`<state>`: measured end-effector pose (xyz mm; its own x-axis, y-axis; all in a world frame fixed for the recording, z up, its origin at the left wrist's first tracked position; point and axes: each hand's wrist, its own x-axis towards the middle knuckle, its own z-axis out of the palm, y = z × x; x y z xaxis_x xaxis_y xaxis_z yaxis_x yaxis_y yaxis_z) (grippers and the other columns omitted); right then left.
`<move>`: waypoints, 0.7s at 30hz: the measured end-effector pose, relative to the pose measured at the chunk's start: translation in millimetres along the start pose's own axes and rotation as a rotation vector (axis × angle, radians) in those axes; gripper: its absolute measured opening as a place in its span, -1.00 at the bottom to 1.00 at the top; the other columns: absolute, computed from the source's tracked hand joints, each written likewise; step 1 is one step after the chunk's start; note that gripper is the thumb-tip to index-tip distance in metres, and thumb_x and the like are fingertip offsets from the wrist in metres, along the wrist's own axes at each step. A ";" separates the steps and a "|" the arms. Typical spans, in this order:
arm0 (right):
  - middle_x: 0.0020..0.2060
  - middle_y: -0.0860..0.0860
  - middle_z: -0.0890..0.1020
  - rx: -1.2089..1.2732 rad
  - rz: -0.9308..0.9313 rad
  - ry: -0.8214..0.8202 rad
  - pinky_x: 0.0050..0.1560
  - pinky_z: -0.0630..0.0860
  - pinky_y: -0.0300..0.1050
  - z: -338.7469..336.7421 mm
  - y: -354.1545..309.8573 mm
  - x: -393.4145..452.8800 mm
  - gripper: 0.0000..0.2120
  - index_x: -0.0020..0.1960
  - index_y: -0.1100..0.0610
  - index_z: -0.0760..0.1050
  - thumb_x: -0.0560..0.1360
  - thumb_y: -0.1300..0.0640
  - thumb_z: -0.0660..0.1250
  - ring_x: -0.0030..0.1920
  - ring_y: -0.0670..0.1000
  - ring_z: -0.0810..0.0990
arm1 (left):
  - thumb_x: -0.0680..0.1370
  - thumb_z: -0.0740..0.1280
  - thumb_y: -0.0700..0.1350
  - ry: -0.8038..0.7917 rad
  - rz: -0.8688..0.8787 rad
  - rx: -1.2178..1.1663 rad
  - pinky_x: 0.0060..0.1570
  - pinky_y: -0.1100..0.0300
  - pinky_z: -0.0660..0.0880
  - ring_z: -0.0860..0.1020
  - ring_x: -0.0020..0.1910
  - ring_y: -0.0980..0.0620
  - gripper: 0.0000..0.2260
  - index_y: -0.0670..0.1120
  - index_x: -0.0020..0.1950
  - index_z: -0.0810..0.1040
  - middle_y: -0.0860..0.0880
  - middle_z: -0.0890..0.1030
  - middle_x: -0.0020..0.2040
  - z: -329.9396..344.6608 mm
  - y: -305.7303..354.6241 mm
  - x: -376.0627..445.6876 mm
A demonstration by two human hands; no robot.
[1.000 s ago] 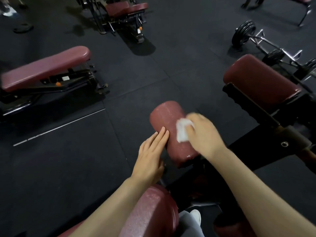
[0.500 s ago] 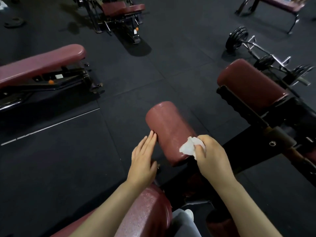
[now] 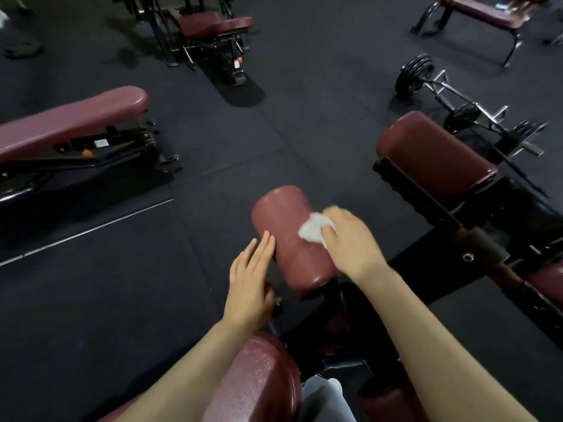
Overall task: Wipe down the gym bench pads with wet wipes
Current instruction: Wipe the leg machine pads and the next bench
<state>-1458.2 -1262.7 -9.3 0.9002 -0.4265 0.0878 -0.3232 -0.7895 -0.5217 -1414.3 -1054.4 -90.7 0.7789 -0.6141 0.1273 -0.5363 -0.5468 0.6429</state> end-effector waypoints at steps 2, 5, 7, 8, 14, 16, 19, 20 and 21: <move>-0.09 -0.02 0.56 0.027 0.057 0.013 -0.11 0.34 -0.13 -18.4 18.2 -54.2 -0.86 0.04 0.13 0.49 0.58 0.18 0.17 -0.07 0.04 0.52 | 0.33 0.25 -0.41 -0.026 -0.027 0.000 0.54 -0.05 0.04 -0.08 0.59 0.12 -0.04 0.13 0.60 -0.08 0.26 -0.09 0.59 2.8 -2.3 -2.8; -0.14 -0.04 0.57 0.052 0.121 -0.024 -0.16 0.31 -0.17 -25.7 27.2 -66.5 -0.92 -0.03 0.10 0.49 0.57 0.21 0.22 -0.11 0.03 0.52 | 0.35 0.23 -0.41 -0.019 -0.033 -0.005 0.54 -0.07 0.02 -0.11 0.59 0.15 -0.08 0.11 0.61 -0.01 0.26 -0.06 0.59 0.4 -2.9 -2.5; -0.08 0.04 0.58 0.058 0.059 -0.013 -0.11 0.31 -0.13 -14.0 16.4 -28.9 -0.91 0.04 0.16 0.51 0.57 0.20 0.25 -0.08 0.07 0.50 | 0.34 0.19 -0.41 0.036 -0.041 -0.020 0.54 -0.08 0.01 -0.09 0.59 0.16 -0.14 0.07 0.60 0.14 0.25 0.03 0.58 -5.0 1.4 1.1; -0.05 0.07 0.56 0.066 0.039 -0.013 -0.10 0.31 -0.11 -5.1 7.5 -1.3 -0.87 0.07 0.19 0.51 0.59 0.19 0.23 -0.06 0.07 0.49 | 0.33 0.17 -0.40 0.069 -0.041 -0.031 0.55 -0.05 -0.01 -0.08 0.59 0.15 -0.16 0.06 0.59 0.17 0.24 0.07 0.58 -8.8 6.5 5.5; -0.03 0.13 0.59 0.080 0.056 0.006 0.00 0.49 0.07 32.1 -25.5 119.9 -0.80 0.02 0.22 0.49 0.59 0.13 0.15 -0.01 0.17 0.55 | 0.36 0.23 -0.45 0.094 0.149 0.125 0.55 -0.04 -0.03 0.00 0.61 -0.02 -0.15 0.02 0.61 0.16 0.15 0.13 0.60 -16.7 25.1 39.1; -0.01 0.14 0.60 0.096 0.057 0.000 0.03 0.49 0.07 27.3 -16.1 104.4 -0.81 0.06 0.22 0.50 0.60 0.14 0.17 0.01 0.17 0.55 | 0.33 0.27 -0.47 0.091 0.144 0.163 0.55 -0.02 -0.04 0.01 0.61 -0.04 -0.11 0.03 0.61 0.15 0.14 0.14 0.60 -13.8 16.8 36.5; -0.04 0.13 0.60 0.127 0.020 -0.039 -0.01 0.47 0.01 8.0 3.9 43.2 -0.83 0.11 0.20 0.51 0.59 0.21 0.19 -0.03 0.13 0.54 | 0.24 0.30 -0.48 0.078 0.078 0.159 0.53 -0.06 0.04 0.01 0.60 -0.01 -0.02 0.02 0.61 0.13 0.17 0.09 0.59 -8.1 4.5 23.2; -0.06 0.08 0.59 0.144 0.009 -0.055 -0.03 0.45 -0.02 -0.5 7.9 17.2 -0.85 0.10 0.17 0.51 0.59 0.21 0.20 -0.05 0.09 0.54 | 0.21 0.31 -0.48 0.059 0.043 0.145 0.52 -0.06 0.05 0.00 0.60 0.01 0.01 0.03 0.61 0.11 0.18 0.06 0.59 -5.4 -0.1 17.5; -0.10 0.03 0.59 0.154 -0.003 -0.071 -0.03 0.44 -0.03 -9.4 9.9 -8.4 -0.87 0.08 0.15 0.51 0.58 0.21 0.22 -0.07 0.04 0.53 | 0.20 0.32 -0.47 0.032 0.011 0.127 0.52 -0.07 0.06 -0.02 0.60 0.04 0.04 0.04 0.61 0.09 0.20 0.03 0.59 -2.7 -5.0 11.7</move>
<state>-1471.7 -1271.1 -7.3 0.9212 -0.3876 0.0324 -0.2766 -0.7115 -0.6460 -1401.6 -1057.4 -90.4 0.7817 -0.6031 0.1587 -0.5799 -0.6095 0.5406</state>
